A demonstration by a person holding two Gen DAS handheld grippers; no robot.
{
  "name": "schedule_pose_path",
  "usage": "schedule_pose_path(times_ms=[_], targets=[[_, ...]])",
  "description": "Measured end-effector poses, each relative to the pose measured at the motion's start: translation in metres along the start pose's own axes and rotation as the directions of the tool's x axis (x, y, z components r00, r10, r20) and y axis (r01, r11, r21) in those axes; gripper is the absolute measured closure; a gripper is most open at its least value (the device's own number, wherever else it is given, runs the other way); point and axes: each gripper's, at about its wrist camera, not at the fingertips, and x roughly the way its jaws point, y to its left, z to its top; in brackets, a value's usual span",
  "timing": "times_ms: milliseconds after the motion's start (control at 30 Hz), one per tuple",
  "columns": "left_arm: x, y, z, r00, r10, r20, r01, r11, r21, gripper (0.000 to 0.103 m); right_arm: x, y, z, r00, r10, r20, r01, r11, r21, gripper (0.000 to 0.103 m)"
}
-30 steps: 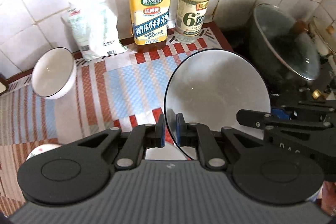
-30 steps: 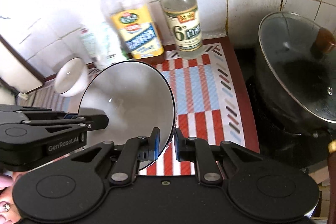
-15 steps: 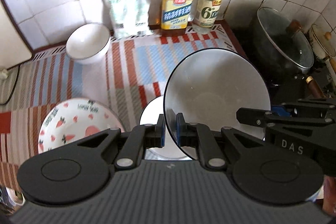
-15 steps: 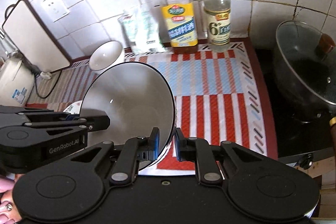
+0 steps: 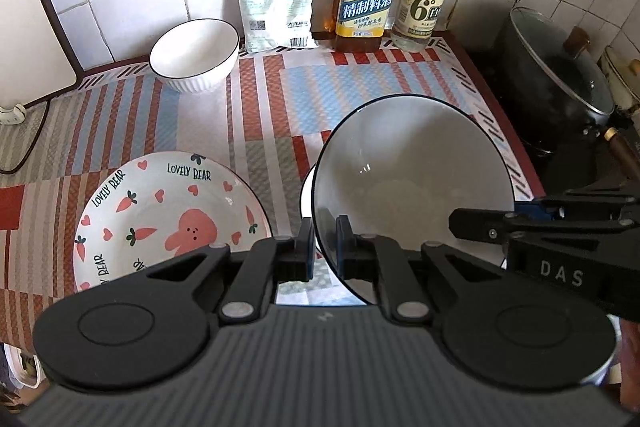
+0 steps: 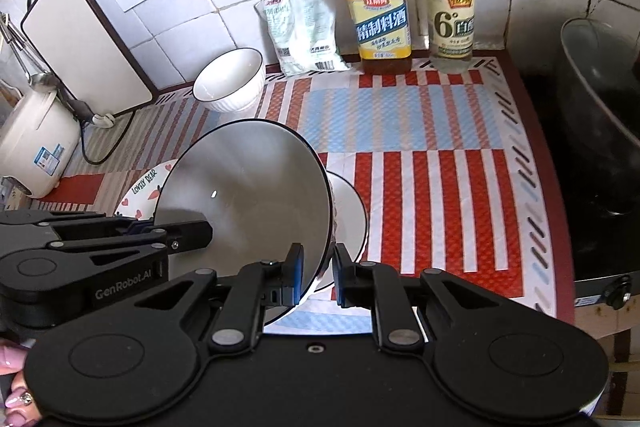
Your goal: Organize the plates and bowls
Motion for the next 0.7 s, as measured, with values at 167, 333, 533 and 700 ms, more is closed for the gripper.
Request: schedule_pose_path(times_ms=[167, 333, 533, 700], targets=[[0.019, 0.008, -0.006, 1.000, -0.003, -0.014, 0.003, 1.000, -0.022, 0.095, 0.021, -0.004, -0.007, 1.000, 0.006, -0.028, -0.005, 0.999, 0.043, 0.084], [0.033, 0.008, -0.004, 1.000, -0.006, -0.015, 0.006, 0.999, -0.033, 0.094, 0.034, -0.003, -0.005, 0.999, -0.017, -0.034, 0.018, 0.999, 0.031, 0.084], [0.047, 0.004, 0.001, 0.999, -0.017, -0.033, 0.015, 0.999, -0.036, 0.094, 0.046, 0.001, 0.000, 0.993, -0.107, -0.039, 0.106, 0.994, -0.038, 0.081], [0.055, 0.010, -0.001, 0.998, -0.024, -0.058, 0.020, 0.998, -0.061, 0.093, 0.061, 0.003, 0.000, 0.989, -0.140, -0.041, 0.136, 0.987, -0.086, 0.080]])
